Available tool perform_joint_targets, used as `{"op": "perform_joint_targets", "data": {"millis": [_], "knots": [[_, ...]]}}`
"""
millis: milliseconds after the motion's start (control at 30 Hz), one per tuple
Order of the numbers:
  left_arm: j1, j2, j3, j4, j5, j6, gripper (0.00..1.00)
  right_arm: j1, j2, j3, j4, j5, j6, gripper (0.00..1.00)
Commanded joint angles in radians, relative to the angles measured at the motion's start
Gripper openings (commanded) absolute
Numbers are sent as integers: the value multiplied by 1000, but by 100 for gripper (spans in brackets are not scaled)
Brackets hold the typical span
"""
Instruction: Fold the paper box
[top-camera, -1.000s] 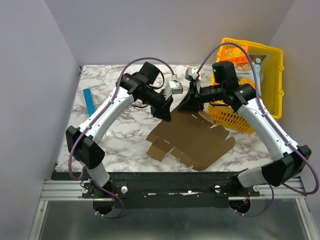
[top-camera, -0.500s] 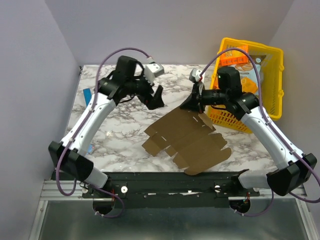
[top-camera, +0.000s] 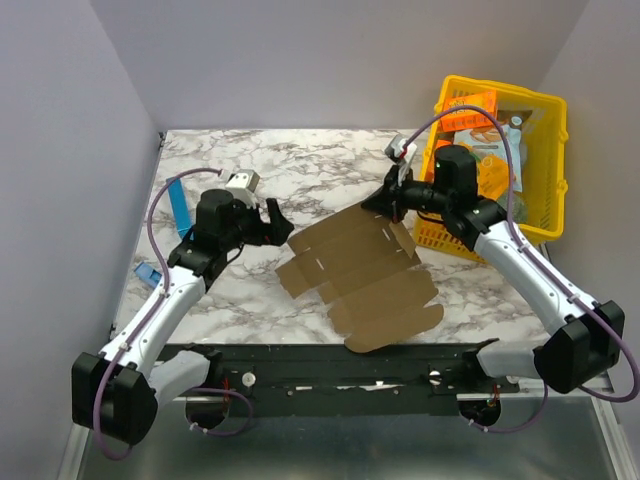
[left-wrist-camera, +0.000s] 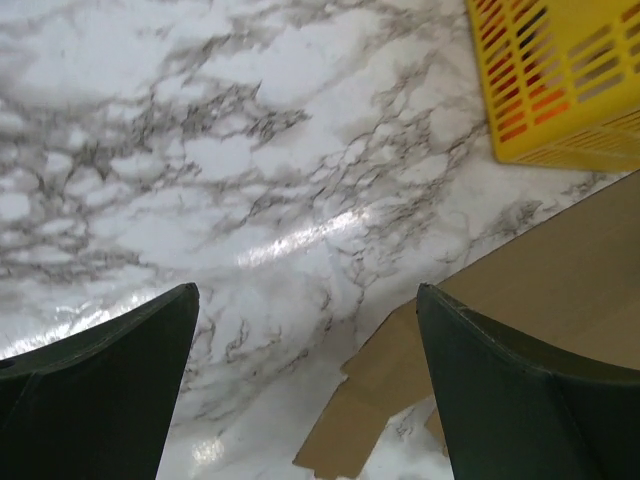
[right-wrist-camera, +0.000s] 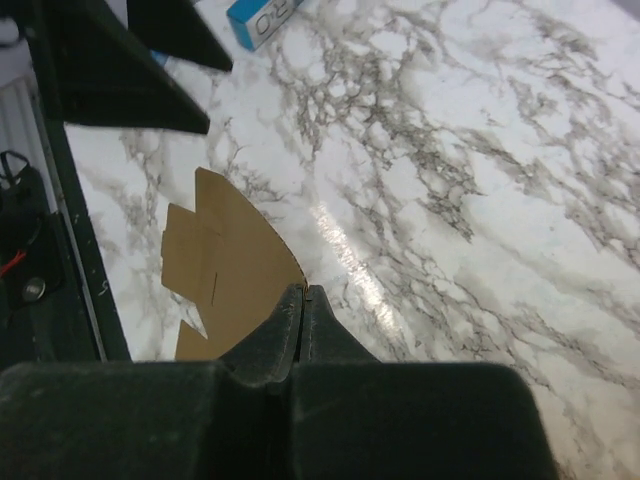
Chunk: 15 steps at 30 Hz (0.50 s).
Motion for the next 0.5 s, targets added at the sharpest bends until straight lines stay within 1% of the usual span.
{"op": "perform_joint_targets", "data": {"millis": [0, 33, 133, 200, 267, 367, 400, 467], "knots": [[16, -72, -142, 180, -71, -188, 99, -58, 25, -19, 162, 29, 62, 1], [16, -93, -180, 199, -74, -193, 99, -68, 28, -25, 176, 21, 69, 1], [18, -120, -225, 191, -108, -188, 99, -83, 34, -53, 217, 4, 87, 1], [19, -124, -243, 198, -94, -196, 99, -88, 35, -77, 241, 4, 102, 1], [19, -124, -286, 249, -59, -208, 99, -89, 42, -94, 281, 3, 110, 1], [18, -104, -334, 290, -71, -214, 99, -91, 40, -127, 329, -8, 113, 1], [19, -95, -343, 302, -80, -205, 99, -92, 39, -133, 341, -12, 143, 1], [21, -55, -374, 344, -85, -197, 99, -94, 34, -145, 350, -11, 148, 1]]}}
